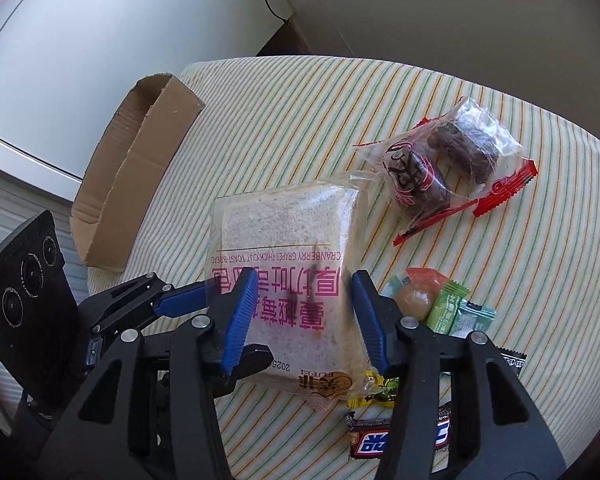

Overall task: Organize snacks
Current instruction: 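Grasp the bagged bread loaf with the right tool, then carry the bread loaf into the cardboard box and open the right tool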

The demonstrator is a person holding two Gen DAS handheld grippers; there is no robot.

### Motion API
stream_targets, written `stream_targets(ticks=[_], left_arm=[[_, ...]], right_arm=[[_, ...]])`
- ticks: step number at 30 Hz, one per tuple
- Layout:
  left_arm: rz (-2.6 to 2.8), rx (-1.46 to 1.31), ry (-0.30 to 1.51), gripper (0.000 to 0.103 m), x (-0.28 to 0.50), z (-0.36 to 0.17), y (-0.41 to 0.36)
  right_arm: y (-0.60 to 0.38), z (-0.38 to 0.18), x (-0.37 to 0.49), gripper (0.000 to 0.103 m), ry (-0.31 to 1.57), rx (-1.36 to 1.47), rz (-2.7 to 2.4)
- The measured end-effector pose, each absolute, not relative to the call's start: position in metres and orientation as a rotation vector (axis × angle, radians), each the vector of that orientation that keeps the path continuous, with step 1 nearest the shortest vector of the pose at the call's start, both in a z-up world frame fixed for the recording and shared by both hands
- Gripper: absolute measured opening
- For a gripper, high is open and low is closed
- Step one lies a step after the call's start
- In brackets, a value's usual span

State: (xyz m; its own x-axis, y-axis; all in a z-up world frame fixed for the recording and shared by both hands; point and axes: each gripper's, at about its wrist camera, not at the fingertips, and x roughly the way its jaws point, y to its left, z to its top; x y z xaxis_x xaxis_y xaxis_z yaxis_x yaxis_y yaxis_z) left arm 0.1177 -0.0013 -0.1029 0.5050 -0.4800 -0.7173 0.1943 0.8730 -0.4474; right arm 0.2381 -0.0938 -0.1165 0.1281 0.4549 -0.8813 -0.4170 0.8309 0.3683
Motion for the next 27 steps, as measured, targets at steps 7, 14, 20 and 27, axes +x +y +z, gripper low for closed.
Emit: stream_targets(ticks=[7,14,20,27], left_arm=[[-0.365,-0.312,0.872,0.053,0.101,-0.071,0.03],[-0.302,-0.308,0.799,0.053,0.089,-0.047,0.075],[-0.229,-0.288,0.767,0.053,0.088,-0.038,0.117],[-0.143,-0.264,0.76,0.053,0.092,-0.032,0.169]], right_arm=[[-0.06,-0.082,0.225,0.05,1.231,-0.021,0.667],[-0.008,-0.051,0.219,0.05,1.172,-0.07,0.73],[0.044,-0.036,0.219,0.05,1.138,-0.107,0.784],[0.105,-0.03,0.227,0.05,1.115,-0.138,0.853]])
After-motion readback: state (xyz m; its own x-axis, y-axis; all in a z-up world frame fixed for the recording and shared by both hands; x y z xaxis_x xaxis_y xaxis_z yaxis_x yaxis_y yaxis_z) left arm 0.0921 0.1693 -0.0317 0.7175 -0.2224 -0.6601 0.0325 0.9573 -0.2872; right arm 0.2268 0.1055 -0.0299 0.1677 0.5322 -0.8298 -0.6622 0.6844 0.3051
